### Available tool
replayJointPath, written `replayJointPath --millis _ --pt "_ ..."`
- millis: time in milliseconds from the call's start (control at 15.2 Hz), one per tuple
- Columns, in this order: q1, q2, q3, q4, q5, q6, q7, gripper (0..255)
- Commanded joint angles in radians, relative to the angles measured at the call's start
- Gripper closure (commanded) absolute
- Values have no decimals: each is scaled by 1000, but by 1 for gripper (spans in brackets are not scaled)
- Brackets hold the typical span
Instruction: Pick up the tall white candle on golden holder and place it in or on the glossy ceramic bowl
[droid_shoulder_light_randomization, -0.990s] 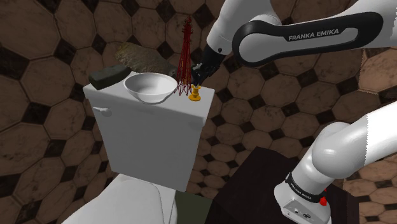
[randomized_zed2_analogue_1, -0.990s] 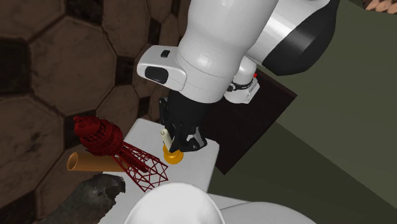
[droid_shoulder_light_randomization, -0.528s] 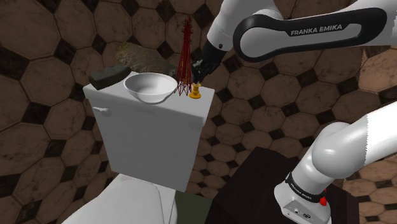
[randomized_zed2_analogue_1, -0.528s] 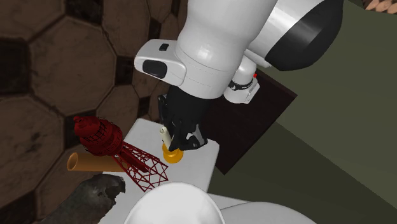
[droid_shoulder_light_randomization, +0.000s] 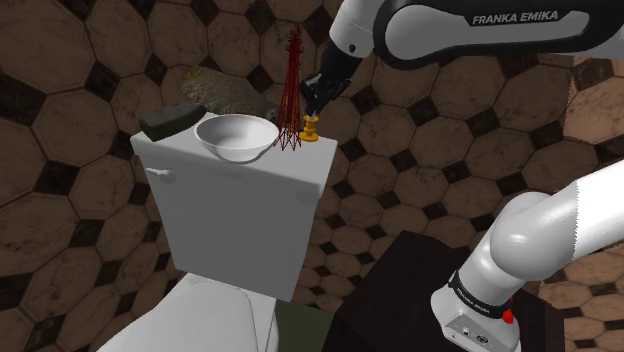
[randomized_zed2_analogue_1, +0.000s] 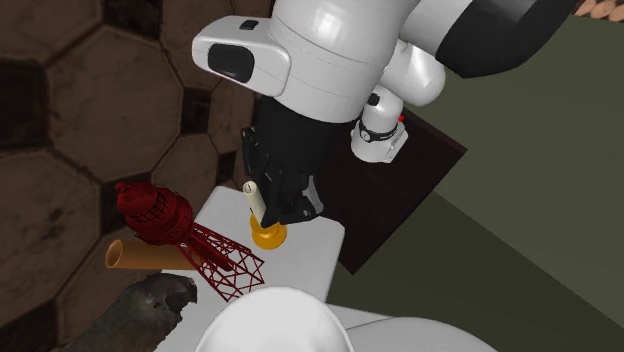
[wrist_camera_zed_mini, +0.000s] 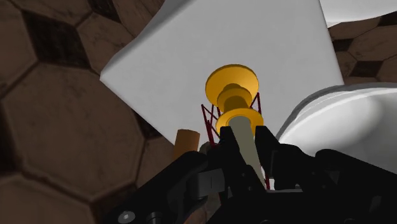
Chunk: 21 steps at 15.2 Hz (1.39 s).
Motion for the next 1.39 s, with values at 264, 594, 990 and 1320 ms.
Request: replayJointPath --millis 264,594,990,1320 --pt "-4 11 -7 91 -2 -80 -11 255" --pt "-8 23 -9 168 -4 -146 -17 255" --pt "-13 44 -10 265 -9 -221 -22 255" --pt "-21 221 101 442 -87 -242 100 255"
